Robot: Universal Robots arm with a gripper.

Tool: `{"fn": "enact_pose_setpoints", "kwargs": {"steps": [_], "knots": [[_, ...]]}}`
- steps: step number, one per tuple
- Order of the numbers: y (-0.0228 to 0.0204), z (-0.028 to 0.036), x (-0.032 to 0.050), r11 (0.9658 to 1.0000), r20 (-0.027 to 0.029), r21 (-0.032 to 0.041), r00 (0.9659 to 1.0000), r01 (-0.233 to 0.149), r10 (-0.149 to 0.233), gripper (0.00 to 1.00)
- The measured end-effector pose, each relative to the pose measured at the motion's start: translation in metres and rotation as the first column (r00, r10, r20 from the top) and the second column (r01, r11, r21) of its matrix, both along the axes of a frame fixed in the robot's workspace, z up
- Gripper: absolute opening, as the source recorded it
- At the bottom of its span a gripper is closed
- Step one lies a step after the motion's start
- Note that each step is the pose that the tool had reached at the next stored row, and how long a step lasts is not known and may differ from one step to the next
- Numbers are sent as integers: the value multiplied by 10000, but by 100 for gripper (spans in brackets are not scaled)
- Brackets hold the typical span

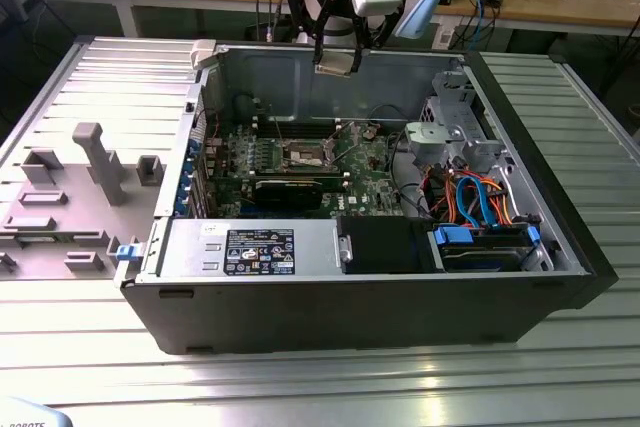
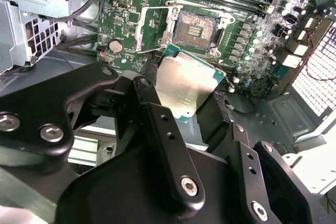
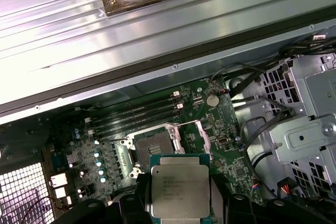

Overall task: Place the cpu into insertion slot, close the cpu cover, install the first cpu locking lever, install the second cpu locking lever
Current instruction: 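Place the cpu into insertion slot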

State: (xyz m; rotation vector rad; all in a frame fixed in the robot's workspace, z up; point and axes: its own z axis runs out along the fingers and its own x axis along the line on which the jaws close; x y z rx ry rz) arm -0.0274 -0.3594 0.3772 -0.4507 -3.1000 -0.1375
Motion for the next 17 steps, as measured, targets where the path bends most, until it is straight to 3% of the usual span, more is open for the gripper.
{"fn": "enact_pose_setpoints", "kwargs": {"steps": [9,17], "knots": [[0,0,-2,10000,0,0,10000,54,-54,55],[0,-1,-28,9985,0,0,9985,551,-551,55]]}}
